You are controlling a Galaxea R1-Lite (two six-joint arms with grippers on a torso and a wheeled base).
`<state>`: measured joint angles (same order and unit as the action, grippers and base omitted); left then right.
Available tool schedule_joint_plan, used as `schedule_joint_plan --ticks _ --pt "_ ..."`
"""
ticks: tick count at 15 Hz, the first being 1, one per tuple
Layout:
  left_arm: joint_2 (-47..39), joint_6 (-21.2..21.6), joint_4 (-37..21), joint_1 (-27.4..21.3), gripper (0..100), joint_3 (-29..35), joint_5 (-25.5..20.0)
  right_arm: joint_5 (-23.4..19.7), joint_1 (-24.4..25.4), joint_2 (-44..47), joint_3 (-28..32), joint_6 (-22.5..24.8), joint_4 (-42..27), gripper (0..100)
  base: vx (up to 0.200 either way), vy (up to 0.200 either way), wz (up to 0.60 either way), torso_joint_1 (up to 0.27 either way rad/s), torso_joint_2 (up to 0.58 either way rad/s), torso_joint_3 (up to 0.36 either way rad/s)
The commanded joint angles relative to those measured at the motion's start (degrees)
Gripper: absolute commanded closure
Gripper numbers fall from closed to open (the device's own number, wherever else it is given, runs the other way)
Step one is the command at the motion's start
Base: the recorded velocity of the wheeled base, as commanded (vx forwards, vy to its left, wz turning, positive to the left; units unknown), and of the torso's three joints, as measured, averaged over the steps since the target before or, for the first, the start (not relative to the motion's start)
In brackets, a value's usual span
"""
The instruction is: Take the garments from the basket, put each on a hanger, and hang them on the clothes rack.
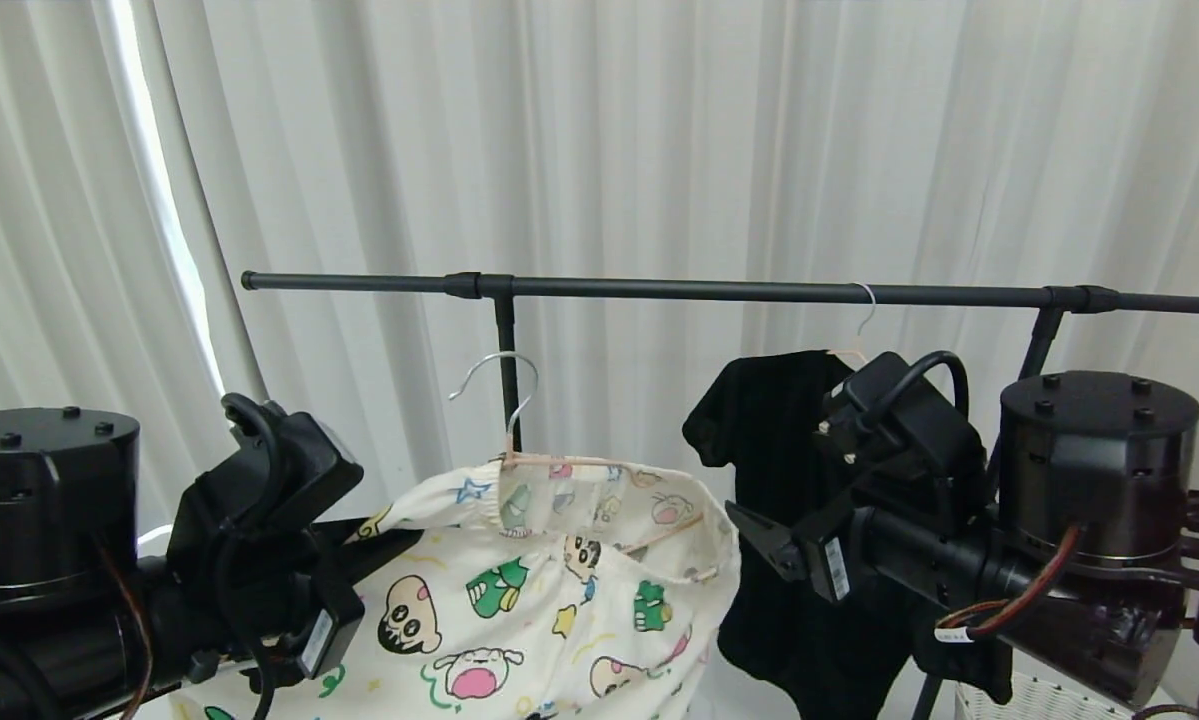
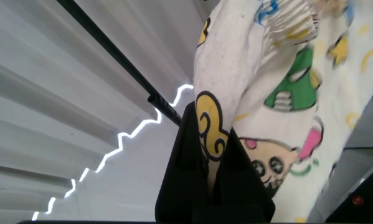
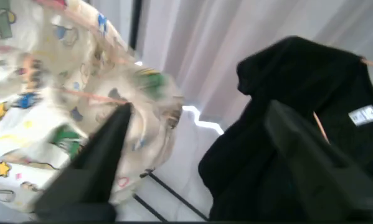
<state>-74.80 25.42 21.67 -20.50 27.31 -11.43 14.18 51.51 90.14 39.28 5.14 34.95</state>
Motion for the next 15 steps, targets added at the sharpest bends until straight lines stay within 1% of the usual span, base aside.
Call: schedule_joint_plan --ticks 1,2,4,7,8,9,10,11,12,13,14,15 --pt "-0.3 -2.0 0.1 -0.1 100 1.7 0.0 -2.7 0.0 -1.8 0.0 2.0 -0.8 0 0.0 0.0 0.0 0.0 0.0 0.0" --pt "-0.3 -2.0 0.1 -0.1 100 1.6 0.1 -3.6 0.0 -2.3 0.0 2.8 -2.0 0 0.0 0.0 0.0 0.0 0.0 0.0" --pt "0.0 -2.0 0.1 -0.6 100 1.4 0.0 -7.7 0.0 -5.0 0.1 5.9 -6.3 0 0.0 0.0 0.0 0.0 0.0 0.0" --pt "1.9 -2.5 0.6 -4.8 100 0.7 -0.2 -13.2 0.1 -7.0 1.2 10.9 -11.1 0 0.0 0.0 0.0 0.0 0.0 0.0" --pt "2.6 -2.4 0.6 -6.6 100 0.2 -0.4 -15.0 0.0 -7.2 2.4 12.0 -13.4 0 0.0 0.0 0.0 0.0 0.0 0.0" --pt "3.2 -2.4 0.6 -8.9 100 -0.4 -0.6 -17.3 0.1 -7.2 4.9 13.1 -16.8 0 0.0 0.0 0.0 0.0 0.0 0.0" --pt "3.1 -2.3 0.6 -9.9 100 -0.7 -0.6 -19.3 0.0 -7.0 7.1 14.2 -19.7 0 0.0 0.0 0.0 0.0 0.0 0.0" --pt "3.1 -2.3 0.6 -11.2 100 -1.4 -0.6 -22.4 0.1 -6.3 11.7 16.2 -25.5 0 0.0 0.0 0.0 0.0 0.0 0.0" --pt "3.3 -2.2 0.6 -12.6 100 -1.9 -2.1 -24.2 0.4 -5.7 15.0 17.2 -29.6 0 0.0 0.0 0.0 0.0 0.0 0.0" --pt "4.0 -2.0 0.6 -13.3 100 -2.3 -5.8 -26.0 1.1 -4.5 17.8 18.0 -32.7 0 0.0 0.0 0.0 0.0 0.0 0.0" --pt "4.3 -1.5 0.6 -13.4 100 -2.3 -8.8 -27.2 1.8 -3.4 19.4 18.5 -34.6 0 0.0 0.0 0.0 0.0 0.0 0.0" --pt "4.3 -0.1 0.6 -13.4 100 -2.3 -10.0 -28.1 2.9 -2.4 20.0 18.7 -35.8 0 0.0 0.0 0.0 0.0 0.0 0.0"
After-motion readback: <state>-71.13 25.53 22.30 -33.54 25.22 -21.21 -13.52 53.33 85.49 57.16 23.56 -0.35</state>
